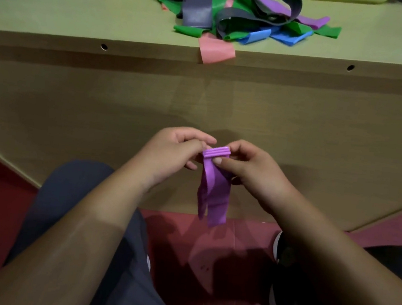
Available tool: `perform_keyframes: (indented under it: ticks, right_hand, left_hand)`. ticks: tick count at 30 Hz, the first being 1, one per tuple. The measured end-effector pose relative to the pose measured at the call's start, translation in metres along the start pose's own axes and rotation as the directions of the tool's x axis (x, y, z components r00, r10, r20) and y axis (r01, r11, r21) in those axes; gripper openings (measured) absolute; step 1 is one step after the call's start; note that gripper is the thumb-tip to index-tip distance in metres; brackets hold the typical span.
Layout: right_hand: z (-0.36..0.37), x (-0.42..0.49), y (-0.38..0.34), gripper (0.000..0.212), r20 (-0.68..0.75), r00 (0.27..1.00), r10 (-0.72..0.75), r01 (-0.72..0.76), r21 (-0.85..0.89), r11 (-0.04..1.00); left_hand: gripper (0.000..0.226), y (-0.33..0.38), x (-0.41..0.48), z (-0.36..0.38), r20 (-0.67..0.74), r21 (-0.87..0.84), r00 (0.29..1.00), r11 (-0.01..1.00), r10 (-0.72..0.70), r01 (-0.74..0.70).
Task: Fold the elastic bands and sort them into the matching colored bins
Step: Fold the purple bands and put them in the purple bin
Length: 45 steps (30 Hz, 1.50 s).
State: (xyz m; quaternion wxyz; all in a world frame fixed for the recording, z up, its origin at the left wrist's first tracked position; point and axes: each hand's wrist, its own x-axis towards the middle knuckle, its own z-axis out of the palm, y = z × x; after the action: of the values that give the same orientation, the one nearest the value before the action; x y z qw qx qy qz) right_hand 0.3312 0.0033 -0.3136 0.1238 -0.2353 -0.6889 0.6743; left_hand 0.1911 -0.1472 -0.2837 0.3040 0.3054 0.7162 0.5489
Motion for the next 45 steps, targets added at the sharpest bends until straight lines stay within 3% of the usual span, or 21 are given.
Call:
perform_keyframes:
  ticks: [4,7,12,25,33,40,45]
  right_hand:
    - [-0.002,0.0,-0.002,0.016,-0.019,0.999,-0.05,0.05,-0.02,0.999]
    - [-0.004,0.0,-0.006,0.015,-0.045,0.996,-0.073,0.073,-0.014,0.997]
    - [-0.009,0.001,-0.008,0.015,-0.074,0.994,-0.078,0.08,0.017,0.997]
    - [-0.012,0.001,-0.005,0.014,-0.095,0.967,-0.235,0.234,-0.02,0.972]
    - [0.007,-0.009,-0.008,0.026,-0.1,0.97,-0.22,0.178,-0.32,0.93]
    - [0.002,-0.009,-0.01,0.027,-0.062,0.938,-0.342,0.283,-0.431,0.857]
    - [0.0,-0.01,-0.012,0.024,-0.13,0.914,-0.385,0.302,-0.415,0.858]
  left_hand:
    - [0.031,0.003,-0.001,0.0,0.006,-0.104,1.0,0.994,-0.028,0.028]
    - [0.04,0.001,-0.001,0.0,0.005,-0.062,1.0,0.998,-0.02,0.02]
    - [0.022,-0.007,0.001,0.005,0.037,-0.001,0.997,0.998,0.066,-0.066]
    - [0.016,-0.009,0.007,0.013,-0.044,0.049,0.984,0.984,0.172,-0.17]
    - [0.022,-0.002,0.001,0.018,-0.07,-0.036,0.978,0.979,0.198,-0.201]
    - [0.018,0.0,0.001,0.019,-0.1,-0.051,0.97,0.972,0.222,-0.228]
    - [0.012,-0.01,0.006,0.022,-0.107,0.033,0.981,0.987,0.162,-0.159]
